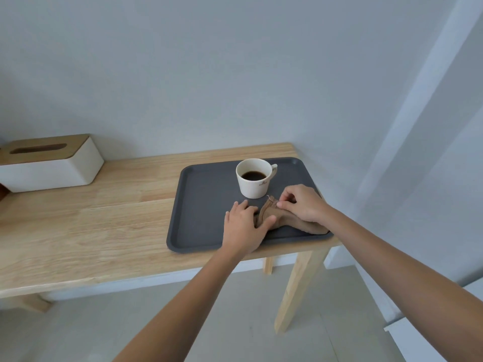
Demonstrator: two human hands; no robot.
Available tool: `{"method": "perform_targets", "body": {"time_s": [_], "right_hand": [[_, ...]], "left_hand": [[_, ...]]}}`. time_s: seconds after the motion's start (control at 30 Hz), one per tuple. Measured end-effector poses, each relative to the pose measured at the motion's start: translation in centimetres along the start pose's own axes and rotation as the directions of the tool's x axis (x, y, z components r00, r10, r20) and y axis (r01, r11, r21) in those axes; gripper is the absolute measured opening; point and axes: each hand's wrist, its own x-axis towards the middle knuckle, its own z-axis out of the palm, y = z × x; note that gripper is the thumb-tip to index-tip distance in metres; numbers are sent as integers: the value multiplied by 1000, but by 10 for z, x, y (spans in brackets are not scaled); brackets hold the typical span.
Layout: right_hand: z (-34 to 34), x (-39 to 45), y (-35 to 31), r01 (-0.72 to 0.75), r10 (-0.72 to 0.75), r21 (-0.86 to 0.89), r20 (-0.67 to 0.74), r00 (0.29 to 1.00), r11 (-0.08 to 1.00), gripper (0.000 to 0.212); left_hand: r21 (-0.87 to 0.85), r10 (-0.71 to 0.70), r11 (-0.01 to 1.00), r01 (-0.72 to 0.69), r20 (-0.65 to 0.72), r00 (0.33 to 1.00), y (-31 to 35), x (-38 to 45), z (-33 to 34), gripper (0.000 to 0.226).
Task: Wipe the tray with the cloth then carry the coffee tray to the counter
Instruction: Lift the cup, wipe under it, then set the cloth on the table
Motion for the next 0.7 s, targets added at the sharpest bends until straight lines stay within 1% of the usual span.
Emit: {"method": "perform_targets", "body": {"time_s": [0.07, 0.13, 0.2, 0.23, 0.27, 0.33, 0.4, 0.47, 0.53, 0.6, 0.63, 0.7], "right_hand": [[-2, 1, -5, 4, -4, 0, 23, 1000, 1000, 10], [-6, 1, -8, -17, 14, 58, 47, 999, 998, 16], [-11, 5, -10, -67, 53, 110, 123, 991, 992, 29], [-14, 6, -9, -92, 73, 104, 169, 983, 990, 32], [-17, 9, -11, -83, 64, 79, 213, 975, 993, 30], [-26, 9, -12, -43, 28, 48, 275, 961, 998, 17], [-36, 5, -24, 36, -52, 59, 306, 951, 998, 10], [-49, -7, -39, 122, -137, 71, 287, 948, 990, 7], [-63, -19, -61, 211, -225, 79, 270, 936, 974, 11], [-71, -23, -93, 300, -318, 107, 278, 906, 948, 17], [-76, -27, -103, 326, -346, 117, 261, 901, 938, 15], [-75, -21, -131, 396, -413, 119, 242, 878, 911, 10]], "left_hand": [[9, -12, 1000, 13, -9, 1000, 2, 1, 3, 51], [-52, -8, 999, 7, -23, 1000, 5, 0, 4, 43], [-138, 1, 990, -6, -39, 999, 7, -2, 2, 32], [-175, 16, 984, -21, -28, 999, 9, -3, 2, 30], [-222, 33, 974, -39, -31, 999, 10, -5, 0, 28], [-340, 59, 938, -68, -38, 998, 12, -10, -3, 26], [-413, 70, 906, -92, -68, 995, 10, -16, -14, 29], [-421, 125, 894, -153, -92, 988, 7, -21, -23, 39], [-405, 180, 890, -210, -112, 977, 3, -25, -34, 45], [-405, 175, 888, -217, -139, 975, -8, -32, -48, 40], [-406, 167, 887, -218, -159, 973, -10, -33, -54, 35], [-404, 100, 893, -197, -247, 964, -24, -38, -77, 27]]}}
